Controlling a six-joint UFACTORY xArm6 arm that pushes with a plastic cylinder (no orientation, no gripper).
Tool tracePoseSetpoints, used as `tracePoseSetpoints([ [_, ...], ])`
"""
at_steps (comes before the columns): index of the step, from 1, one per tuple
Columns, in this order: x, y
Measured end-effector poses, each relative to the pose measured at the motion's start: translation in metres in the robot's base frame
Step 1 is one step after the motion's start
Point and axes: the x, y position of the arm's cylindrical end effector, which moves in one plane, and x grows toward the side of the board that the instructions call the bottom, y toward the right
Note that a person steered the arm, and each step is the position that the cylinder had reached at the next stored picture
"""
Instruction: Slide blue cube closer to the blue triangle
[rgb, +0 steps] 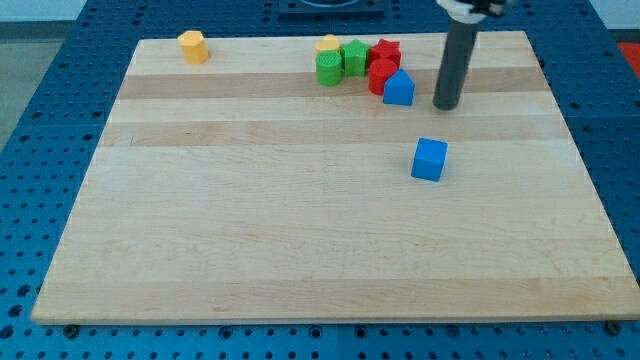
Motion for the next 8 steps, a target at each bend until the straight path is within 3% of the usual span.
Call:
tracePoseSetpoints([
  [4,0.146,0.000],
  [6,0.141,-0.037],
  [8,0.105,-0.037],
])
